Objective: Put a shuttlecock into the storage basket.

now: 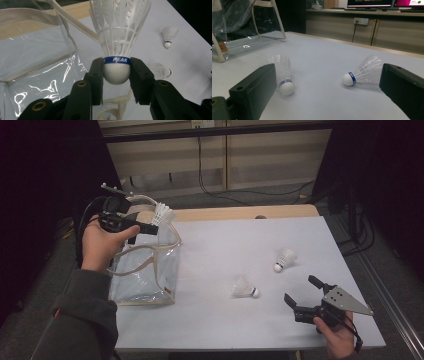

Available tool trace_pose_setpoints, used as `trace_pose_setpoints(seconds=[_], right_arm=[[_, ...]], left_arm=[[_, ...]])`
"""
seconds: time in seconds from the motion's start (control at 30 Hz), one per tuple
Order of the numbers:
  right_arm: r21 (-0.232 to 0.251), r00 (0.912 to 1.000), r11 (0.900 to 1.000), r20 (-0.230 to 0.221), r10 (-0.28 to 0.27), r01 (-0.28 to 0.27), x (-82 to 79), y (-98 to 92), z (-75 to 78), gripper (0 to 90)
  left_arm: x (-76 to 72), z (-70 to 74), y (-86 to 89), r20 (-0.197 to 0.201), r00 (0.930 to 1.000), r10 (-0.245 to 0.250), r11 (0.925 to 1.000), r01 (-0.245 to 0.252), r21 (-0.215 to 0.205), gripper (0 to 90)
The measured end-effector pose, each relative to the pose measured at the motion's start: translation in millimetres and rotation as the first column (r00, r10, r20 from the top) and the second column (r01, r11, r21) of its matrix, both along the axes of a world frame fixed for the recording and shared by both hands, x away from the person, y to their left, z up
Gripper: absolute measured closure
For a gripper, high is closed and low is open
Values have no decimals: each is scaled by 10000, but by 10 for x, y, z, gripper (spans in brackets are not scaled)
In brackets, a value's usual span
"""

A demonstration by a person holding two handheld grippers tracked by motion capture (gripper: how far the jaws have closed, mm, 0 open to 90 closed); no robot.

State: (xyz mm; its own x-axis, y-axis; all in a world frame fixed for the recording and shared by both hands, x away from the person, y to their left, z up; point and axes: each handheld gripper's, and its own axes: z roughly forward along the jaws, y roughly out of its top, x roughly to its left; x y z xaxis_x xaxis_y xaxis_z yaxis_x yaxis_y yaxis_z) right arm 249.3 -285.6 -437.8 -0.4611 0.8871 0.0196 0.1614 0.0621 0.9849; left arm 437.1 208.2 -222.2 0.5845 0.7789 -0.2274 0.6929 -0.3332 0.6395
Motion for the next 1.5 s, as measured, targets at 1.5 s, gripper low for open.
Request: trace_pose_setpoints(seconds=[1.5], right_arm=[[-4,10000,10000,-7,-20,20,-1,1,0,11]], left_arm=[[78,-28,143,134,9964,839,9962,-842,229,652]])
